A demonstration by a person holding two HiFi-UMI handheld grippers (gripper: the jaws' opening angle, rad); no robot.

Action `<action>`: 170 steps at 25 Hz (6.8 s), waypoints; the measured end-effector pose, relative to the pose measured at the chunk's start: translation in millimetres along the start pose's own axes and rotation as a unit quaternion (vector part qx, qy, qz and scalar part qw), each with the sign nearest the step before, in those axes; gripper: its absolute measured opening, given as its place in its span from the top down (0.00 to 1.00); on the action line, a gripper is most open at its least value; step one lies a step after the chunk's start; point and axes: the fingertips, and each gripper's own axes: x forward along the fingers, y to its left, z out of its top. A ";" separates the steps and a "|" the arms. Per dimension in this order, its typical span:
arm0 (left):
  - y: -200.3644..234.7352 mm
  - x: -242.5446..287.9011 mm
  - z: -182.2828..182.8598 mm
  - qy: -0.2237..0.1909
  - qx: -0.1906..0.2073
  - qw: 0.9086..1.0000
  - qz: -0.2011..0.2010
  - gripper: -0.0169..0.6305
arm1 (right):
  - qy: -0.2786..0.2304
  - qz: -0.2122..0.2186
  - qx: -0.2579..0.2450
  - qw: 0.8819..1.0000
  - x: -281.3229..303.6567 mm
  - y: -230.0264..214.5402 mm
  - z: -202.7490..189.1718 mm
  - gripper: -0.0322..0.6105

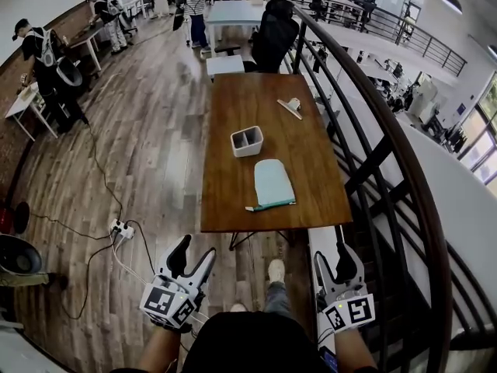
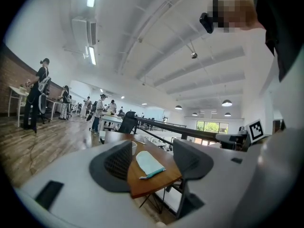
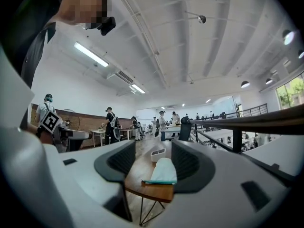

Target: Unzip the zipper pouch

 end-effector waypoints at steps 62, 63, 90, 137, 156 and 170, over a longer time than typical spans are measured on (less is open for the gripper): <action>-64.2 292.4 -270.8 0.435 0.229 0.818 -0.299 0.65 | 0.177 0.050 0.060 0.981 176.1 -168.9 -110.2 0.63; -62.3 293.2 -274.4 0.442 0.230 0.813 -0.302 0.65 | 0.179 0.047 0.059 0.981 177.7 -168.4 -111.2 0.63; -36.6 308.9 -131.9 0.378 0.196 0.830 -0.360 0.91 | 0.217 0.185 -0.052 0.957 226.5 -109.7 -104.2 0.67; 3.1 314.9 -43.6 0.233 -0.098 0.941 -0.227 0.87 | 0.204 0.291 -0.095 0.930 300.8 -45.2 -93.2 0.93; -62.3 343.1 -49.1 0.258 -0.089 0.932 -0.238 0.66 | 0.181 0.314 -0.271 0.892 282.0 -62.6 -78.8 0.94; -50.6 354.1 -56.1 0.287 -0.083 0.932 -0.203 0.68 | 0.176 0.327 -0.338 0.865 286.8 -61.4 -86.7 0.94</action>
